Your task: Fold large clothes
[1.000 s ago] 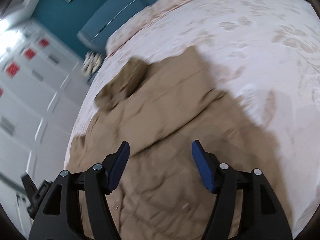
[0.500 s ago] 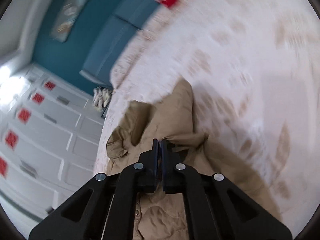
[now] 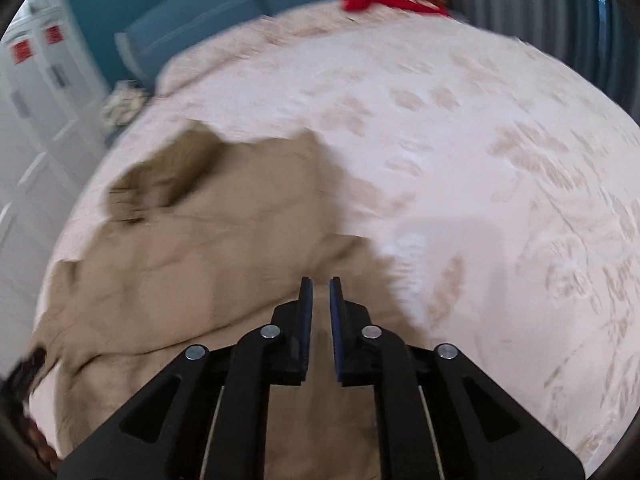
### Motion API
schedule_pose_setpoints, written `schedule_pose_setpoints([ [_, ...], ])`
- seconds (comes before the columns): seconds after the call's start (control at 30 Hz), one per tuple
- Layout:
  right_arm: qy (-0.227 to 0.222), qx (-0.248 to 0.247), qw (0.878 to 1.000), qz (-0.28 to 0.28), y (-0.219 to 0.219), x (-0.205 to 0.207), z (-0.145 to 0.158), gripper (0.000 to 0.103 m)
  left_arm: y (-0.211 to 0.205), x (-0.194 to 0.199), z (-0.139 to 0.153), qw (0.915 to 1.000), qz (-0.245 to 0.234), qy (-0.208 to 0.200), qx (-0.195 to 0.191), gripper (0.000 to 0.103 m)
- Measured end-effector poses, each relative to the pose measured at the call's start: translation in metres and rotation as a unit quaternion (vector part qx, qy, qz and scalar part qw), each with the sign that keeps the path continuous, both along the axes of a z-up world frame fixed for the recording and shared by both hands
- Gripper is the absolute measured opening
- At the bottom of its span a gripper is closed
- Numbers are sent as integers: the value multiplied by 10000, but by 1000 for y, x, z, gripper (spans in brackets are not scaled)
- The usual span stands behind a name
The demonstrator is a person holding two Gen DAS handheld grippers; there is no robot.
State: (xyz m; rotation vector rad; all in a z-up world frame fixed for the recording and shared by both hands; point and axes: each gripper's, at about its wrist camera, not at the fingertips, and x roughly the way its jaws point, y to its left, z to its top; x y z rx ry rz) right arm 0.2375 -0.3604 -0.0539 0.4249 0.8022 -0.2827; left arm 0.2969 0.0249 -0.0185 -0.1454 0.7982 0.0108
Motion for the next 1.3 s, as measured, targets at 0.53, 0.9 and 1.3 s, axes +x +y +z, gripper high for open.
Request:
schedule_pose_setpoints([
  [0.53,429,-1005,9822,1530,123,59,-52,29,-99,35,-75,9940,-744,600,527,41],
  [0.9,253,-1115,9826,1461,125,56,-61,29,-111,32,-86,9929,-744,426,819,41],
  [1.3,-11,-538,9905,1262,106,-94,7,70,21,-75,-21,9985,-279,407,-250,80],
])
